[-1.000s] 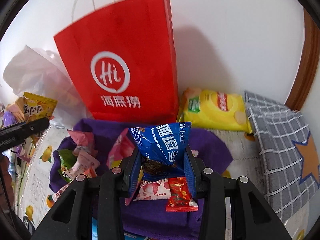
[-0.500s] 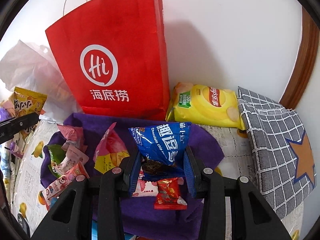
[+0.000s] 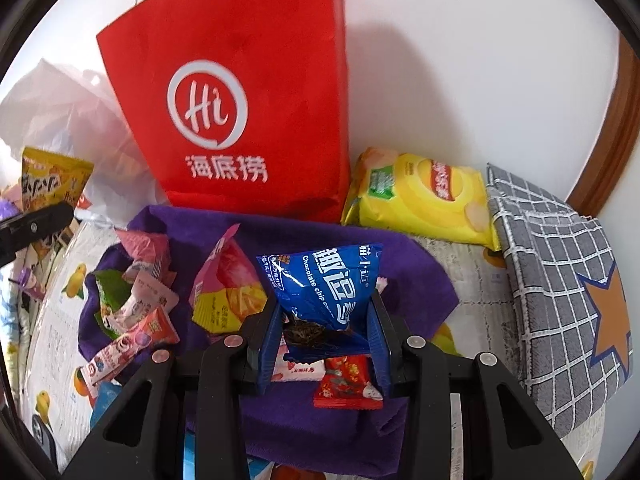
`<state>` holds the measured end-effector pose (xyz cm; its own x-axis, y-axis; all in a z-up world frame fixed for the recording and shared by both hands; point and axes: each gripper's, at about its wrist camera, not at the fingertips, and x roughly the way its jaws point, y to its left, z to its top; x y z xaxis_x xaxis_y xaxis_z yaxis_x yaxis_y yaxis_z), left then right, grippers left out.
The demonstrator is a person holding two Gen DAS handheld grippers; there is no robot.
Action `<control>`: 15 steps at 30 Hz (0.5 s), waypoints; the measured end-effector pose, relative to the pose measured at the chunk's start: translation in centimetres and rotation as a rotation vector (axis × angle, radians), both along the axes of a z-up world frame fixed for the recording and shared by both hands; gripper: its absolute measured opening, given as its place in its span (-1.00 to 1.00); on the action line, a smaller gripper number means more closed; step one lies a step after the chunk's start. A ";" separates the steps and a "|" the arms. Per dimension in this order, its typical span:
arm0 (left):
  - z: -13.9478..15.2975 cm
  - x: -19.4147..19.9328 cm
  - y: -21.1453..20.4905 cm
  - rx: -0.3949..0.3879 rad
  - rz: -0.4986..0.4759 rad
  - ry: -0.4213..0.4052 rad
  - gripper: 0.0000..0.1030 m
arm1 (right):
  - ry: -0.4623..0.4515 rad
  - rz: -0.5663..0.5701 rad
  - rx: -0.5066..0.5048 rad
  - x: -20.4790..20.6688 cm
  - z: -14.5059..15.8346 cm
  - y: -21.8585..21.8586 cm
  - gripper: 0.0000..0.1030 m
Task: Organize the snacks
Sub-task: 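Carry the blue chocolate packet and yellow triangle snack over the purple towel, then open the right tool to drop the blue packet while the left tool releases the yellow snack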
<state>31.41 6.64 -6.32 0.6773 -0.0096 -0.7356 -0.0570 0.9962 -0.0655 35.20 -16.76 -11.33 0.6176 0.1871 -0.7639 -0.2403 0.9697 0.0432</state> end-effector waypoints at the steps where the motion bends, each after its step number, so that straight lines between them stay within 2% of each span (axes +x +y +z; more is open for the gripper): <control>1: 0.0 0.0 0.0 0.000 0.001 0.002 -0.16 | 0.010 0.005 -0.001 0.1 -0.2 0.2 -0.23; 15: -0.3 0.0 0.2 -0.001 -0.002 0.009 -0.16 | 0.078 0.065 -0.042 0.3 -1.5 2.3 -0.23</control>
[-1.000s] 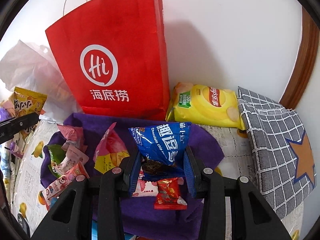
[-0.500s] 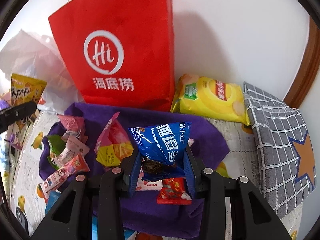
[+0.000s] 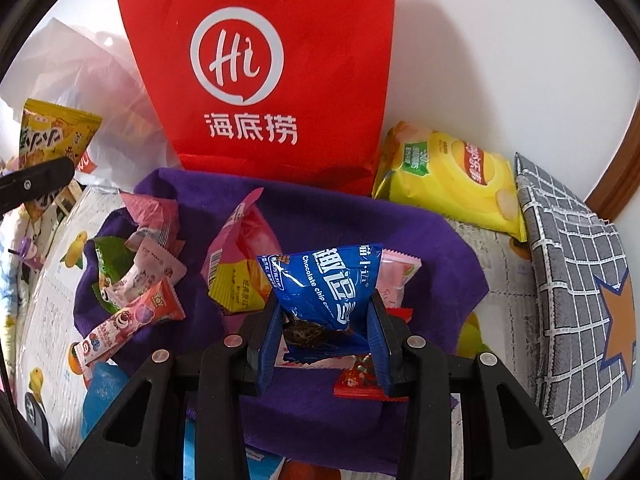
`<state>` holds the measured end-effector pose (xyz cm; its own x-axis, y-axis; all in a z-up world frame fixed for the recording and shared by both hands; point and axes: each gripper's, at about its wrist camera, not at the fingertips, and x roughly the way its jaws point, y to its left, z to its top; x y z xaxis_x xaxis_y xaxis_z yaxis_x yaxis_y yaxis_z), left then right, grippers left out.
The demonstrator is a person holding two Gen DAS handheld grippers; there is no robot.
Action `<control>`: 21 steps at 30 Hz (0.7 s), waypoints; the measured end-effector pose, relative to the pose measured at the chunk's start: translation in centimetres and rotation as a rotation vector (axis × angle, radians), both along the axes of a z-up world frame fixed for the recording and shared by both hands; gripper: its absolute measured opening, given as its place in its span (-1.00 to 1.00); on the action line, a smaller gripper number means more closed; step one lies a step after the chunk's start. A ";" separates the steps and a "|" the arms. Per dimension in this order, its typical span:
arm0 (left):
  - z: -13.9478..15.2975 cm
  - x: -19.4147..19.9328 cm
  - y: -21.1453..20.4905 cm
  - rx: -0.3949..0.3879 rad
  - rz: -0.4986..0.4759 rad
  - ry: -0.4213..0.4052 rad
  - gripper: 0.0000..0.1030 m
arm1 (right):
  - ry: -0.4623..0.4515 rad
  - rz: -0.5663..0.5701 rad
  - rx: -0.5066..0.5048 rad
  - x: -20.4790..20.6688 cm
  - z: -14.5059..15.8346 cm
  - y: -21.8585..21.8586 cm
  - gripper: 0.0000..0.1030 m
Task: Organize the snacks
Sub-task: 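Open the right tool to drop the blue packet while the left tool releases the yellow snack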
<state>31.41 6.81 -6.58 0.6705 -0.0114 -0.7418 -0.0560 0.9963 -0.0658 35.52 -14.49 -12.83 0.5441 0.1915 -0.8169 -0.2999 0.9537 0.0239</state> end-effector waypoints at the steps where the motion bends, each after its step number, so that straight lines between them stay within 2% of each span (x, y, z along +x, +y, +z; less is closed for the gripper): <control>1: 0.0 0.0 0.0 0.001 0.000 0.001 -0.16 | 0.009 -0.001 0.000 0.1 -0.1 0.0 -0.23; 14: -0.3 0.3 -0.6 0.017 -0.015 0.014 -0.16 | -0.003 0.004 -0.011 -0.2 0.1 0.2 -0.22; 21: -0.9 0.6 -1.4 0.048 -0.027 0.040 -0.16 | -0.010 -0.002 0.002 -0.4 0.5 -0.2 -0.11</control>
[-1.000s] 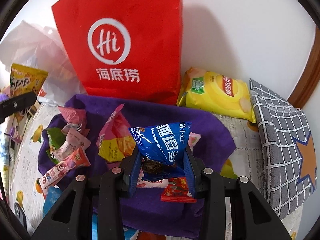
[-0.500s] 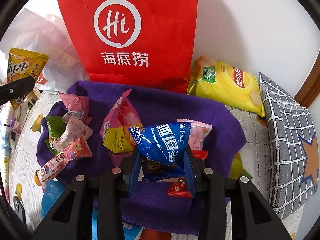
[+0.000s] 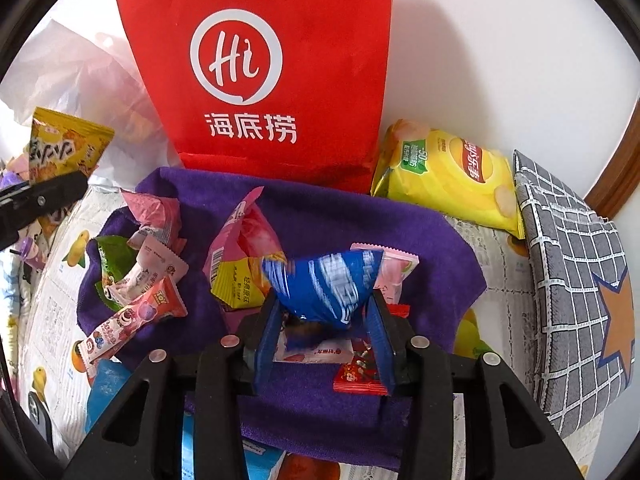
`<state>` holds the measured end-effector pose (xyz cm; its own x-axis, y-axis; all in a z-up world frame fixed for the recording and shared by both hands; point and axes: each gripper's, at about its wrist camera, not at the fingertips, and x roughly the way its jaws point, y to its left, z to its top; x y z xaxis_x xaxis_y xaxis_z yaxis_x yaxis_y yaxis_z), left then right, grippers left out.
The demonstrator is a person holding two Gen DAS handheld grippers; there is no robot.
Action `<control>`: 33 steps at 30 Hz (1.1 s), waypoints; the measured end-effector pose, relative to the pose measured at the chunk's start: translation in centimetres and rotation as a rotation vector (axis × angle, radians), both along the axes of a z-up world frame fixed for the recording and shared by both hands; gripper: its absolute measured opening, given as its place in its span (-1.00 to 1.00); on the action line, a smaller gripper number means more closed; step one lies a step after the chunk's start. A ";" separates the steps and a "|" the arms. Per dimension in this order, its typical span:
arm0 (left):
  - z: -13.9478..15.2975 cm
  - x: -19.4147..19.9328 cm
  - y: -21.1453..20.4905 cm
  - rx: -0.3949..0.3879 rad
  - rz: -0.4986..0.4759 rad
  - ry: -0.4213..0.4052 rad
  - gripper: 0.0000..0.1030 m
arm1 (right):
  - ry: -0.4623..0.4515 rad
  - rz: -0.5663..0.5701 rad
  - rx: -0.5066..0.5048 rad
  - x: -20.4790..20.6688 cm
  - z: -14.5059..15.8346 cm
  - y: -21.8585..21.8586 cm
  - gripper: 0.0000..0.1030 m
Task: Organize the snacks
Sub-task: 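Open the right tool to drop the blue packet while the left tool releases the yellow snack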
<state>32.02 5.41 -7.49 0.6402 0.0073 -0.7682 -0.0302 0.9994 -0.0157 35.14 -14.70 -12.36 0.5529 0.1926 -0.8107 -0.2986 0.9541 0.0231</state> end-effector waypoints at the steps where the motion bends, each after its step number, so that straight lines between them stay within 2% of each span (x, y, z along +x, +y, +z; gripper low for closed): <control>1: -0.2 0.1 -0.1 0.008 0.002 0.008 -0.16 | -0.003 -0.003 0.000 0.0 0.1 -0.1 -0.10; 6: -0.9 0.5 -0.5 0.021 0.000 0.039 -0.16 | -0.023 -0.006 0.016 -0.2 0.6 -0.3 -0.02; 21: -2.4 1.2 -1.6 0.061 -0.032 0.110 -0.14 | -0.102 -0.058 0.054 -1.2 3.5 -2.5 -0.02; 33: -3.9 1.6 -3.8 0.116 -0.076 0.150 -0.14 | -0.126 -0.069 0.062 -1.5 4.3 -3.2 -0.02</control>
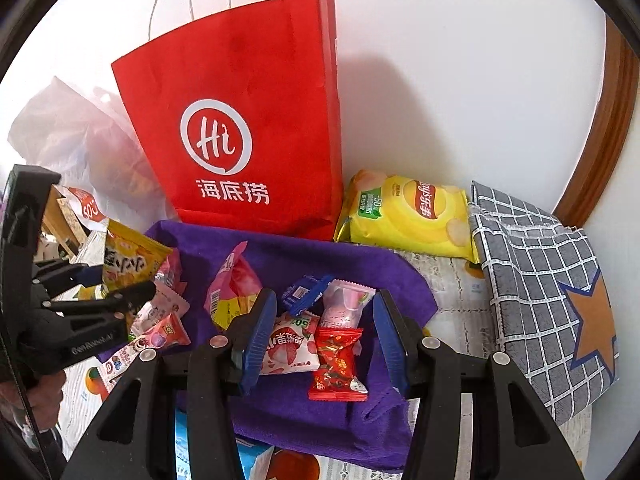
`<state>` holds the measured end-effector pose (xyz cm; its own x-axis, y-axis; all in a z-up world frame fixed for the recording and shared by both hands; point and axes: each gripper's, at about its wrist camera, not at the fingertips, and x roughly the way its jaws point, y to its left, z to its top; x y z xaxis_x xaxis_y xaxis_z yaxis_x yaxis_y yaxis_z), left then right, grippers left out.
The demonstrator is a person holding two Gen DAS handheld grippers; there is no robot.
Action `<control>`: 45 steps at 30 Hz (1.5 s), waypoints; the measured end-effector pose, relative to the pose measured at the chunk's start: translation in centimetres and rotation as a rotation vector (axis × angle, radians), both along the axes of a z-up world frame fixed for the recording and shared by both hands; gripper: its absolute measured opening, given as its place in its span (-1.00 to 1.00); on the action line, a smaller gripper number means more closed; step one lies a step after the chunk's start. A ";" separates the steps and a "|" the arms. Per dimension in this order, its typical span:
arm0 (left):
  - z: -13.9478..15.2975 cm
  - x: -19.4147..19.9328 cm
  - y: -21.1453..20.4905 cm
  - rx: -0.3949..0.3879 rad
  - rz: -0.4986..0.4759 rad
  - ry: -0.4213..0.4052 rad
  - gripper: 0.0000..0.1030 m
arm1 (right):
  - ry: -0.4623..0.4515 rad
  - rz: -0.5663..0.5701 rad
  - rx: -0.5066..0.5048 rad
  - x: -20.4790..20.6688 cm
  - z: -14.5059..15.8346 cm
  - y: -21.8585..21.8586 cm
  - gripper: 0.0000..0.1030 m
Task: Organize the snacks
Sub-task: 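Open the right tool to drop the blue packet while the left tool releases the yellow snack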
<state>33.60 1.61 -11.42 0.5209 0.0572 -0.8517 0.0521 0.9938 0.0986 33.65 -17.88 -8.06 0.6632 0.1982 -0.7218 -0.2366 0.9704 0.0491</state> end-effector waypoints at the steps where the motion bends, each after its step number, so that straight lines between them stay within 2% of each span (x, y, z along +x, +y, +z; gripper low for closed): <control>1: -0.1 0.0 -0.1 0.004 -0.003 0.003 -0.14 | 0.000 0.000 0.001 0.0 0.0 -0.1 -0.02; 30: -2.0 0.3 -1.7 0.043 -0.042 0.059 -0.14 | 0.029 0.023 -0.003 0.3 -0.8 0.6 -0.02; 45: -2.7 0.9 -1.0 0.088 -0.006 0.096 -0.13 | 0.092 0.101 -0.053 0.6 -2.5 3.6 -0.02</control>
<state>34.47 0.59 -14.13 0.4374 0.1312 -0.8896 0.0713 0.9811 0.1798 34.28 -14.30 -10.52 0.5725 0.2207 -0.7896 -0.3299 0.9437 0.0246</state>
